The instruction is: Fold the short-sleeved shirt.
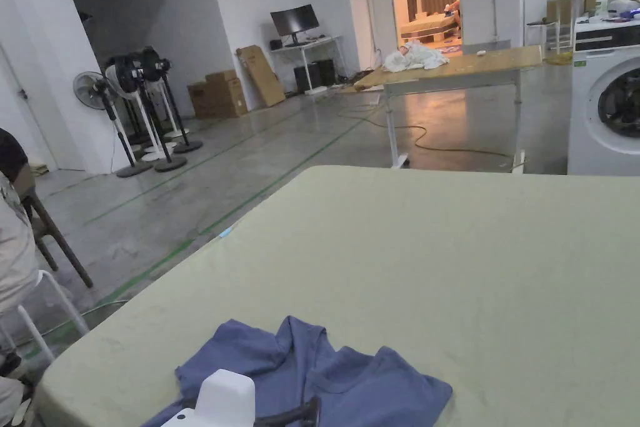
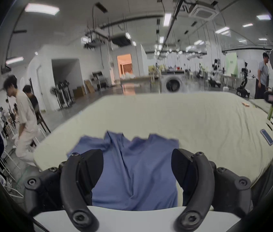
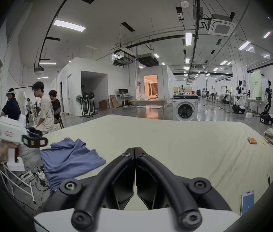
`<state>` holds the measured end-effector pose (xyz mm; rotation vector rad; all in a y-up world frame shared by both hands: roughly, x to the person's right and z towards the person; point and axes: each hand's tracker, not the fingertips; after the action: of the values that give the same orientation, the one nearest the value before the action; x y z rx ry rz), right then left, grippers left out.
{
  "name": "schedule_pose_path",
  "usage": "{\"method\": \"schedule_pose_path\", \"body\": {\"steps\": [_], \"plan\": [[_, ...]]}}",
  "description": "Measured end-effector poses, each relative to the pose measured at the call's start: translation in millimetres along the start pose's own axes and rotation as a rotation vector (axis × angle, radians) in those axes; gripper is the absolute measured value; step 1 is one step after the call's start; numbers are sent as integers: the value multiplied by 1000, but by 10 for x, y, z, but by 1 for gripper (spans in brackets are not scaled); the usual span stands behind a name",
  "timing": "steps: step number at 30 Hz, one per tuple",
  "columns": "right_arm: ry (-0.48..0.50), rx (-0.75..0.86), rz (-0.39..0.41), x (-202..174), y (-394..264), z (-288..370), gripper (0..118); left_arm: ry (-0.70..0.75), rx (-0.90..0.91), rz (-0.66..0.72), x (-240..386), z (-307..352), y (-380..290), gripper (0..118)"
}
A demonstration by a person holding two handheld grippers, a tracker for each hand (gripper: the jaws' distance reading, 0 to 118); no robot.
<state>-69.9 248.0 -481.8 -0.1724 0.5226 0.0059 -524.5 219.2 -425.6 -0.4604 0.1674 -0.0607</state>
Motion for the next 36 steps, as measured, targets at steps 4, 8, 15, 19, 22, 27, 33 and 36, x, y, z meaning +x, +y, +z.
{"method": "schedule_pose_path", "body": {"steps": [4,8,15,19,22,27,33,36], "plan": [[-30,-65,-5,102,-104,50,0,-71,-218,47,-248,-912,-221,86],[-73,-115,-25,232,-205,114,0,-81,-352,150,-470,-1601,-404,86],[-152,-200,-136,484,-390,186,0,-31,-423,83,-422,-1885,-498,79],[-154,-223,-218,567,-507,175,0,-35,-445,72,-332,-1909,-444,48],[-155,-232,-237,589,-547,212,0,-13,-444,-28,-238,-1884,-408,2],[-168,-228,-253,670,-575,320,0,13,-459,-12,-250,-1922,-379,0],[-208,-216,-296,854,-630,459,0,-36,-219,272,-473,-1488,217,0],[-200,-217,-322,930,-651,513,0,-43,-126,208,-339,-1373,664,0]]}}
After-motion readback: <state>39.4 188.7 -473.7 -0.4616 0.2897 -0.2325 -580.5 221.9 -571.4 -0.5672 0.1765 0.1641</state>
